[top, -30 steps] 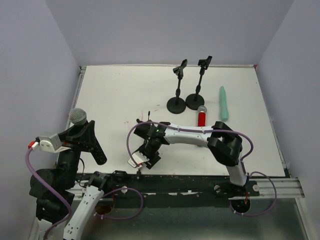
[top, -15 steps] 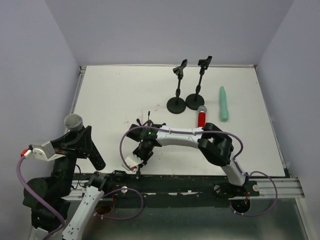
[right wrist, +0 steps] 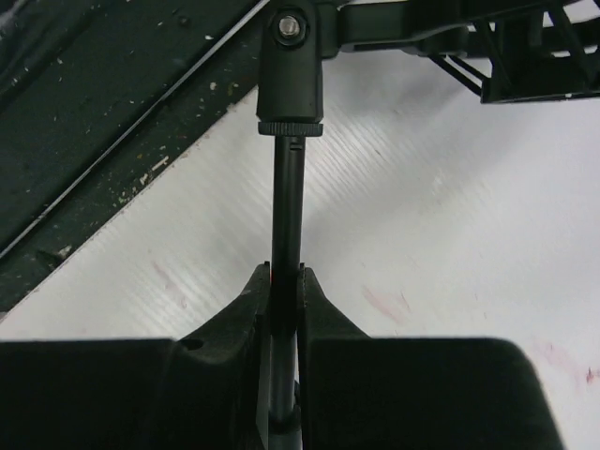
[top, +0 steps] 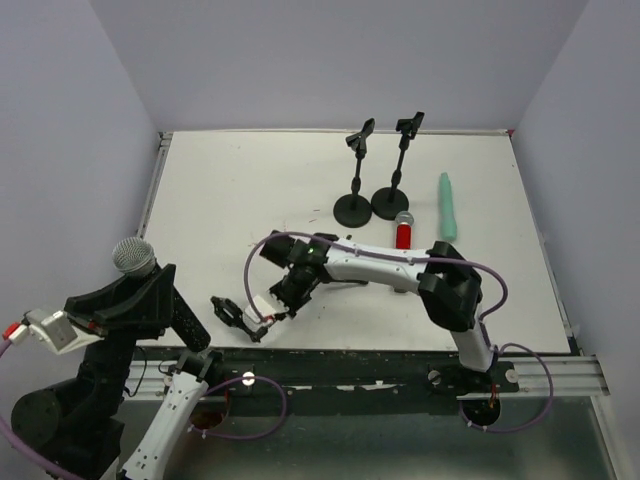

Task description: Attach the microphones to the stand

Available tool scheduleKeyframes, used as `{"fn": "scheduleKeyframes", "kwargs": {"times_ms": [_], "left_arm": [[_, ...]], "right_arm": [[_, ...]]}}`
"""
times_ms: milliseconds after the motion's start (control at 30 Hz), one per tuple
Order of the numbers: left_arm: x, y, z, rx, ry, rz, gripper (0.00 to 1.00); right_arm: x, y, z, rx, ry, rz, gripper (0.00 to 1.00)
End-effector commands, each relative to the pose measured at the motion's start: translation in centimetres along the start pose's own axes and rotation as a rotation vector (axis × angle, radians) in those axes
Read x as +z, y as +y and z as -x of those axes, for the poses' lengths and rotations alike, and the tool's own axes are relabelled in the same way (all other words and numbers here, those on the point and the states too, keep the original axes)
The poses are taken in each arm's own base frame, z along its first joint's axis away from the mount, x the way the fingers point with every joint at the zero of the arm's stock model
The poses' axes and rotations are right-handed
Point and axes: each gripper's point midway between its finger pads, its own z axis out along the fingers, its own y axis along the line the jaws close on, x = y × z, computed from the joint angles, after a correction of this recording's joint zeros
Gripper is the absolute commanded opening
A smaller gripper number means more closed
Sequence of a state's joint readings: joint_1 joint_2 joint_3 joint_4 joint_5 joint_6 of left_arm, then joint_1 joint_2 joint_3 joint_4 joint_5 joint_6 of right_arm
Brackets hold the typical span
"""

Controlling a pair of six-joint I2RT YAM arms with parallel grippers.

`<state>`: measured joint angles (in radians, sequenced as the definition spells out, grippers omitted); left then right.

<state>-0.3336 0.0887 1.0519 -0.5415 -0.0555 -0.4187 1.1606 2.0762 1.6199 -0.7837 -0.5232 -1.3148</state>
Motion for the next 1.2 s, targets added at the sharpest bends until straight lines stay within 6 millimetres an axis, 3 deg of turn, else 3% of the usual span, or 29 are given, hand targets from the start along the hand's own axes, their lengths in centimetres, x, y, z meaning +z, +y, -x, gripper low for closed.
{"fn": "scheduleKeyframes", "kwargs": {"times_ms": [0, 200, 433, 567, 900, 1167], "left_arm": [[-0.5, -3.7, 3.5, -0.056, -0.074, -0.150, 0.00], [-0.3, -5.4, 4.8, -0.076, -0.085, -0.221, 0.00], [0.8, -5.7, 3.7, -0.095, -0.060, -0.245, 0.00], [1.7, -5.9, 3.0, -0.106, -0.047, -0.260, 0.00], [5.2, -6.0, 0.3, -0.110, 0.034, -0.284, 0.00], [6.6, -5.9, -1.2, -0.126, 0.063, -0.293, 0.00]], "right_arm": [[-7.7, -3.2, 3.0, 0.182, -0.191, -0.148, 0.05], [-11.5, -3.7, 5.0, 0.282, -0.358, -0.189, 0.03], [-18.0, -3.4, 7.6, 0.345, -0.691, -0.156, 0.03], [-20.0, -2.4, 7.6, 0.356, -0.827, -0.117, 0.03], [-18.9, 0.4, 3.0, 0.398, -0.930, -0.108, 0.09], [-18.2, 2.3, 0.1, 0.448, -0.938, -0.147, 0.19]]}}
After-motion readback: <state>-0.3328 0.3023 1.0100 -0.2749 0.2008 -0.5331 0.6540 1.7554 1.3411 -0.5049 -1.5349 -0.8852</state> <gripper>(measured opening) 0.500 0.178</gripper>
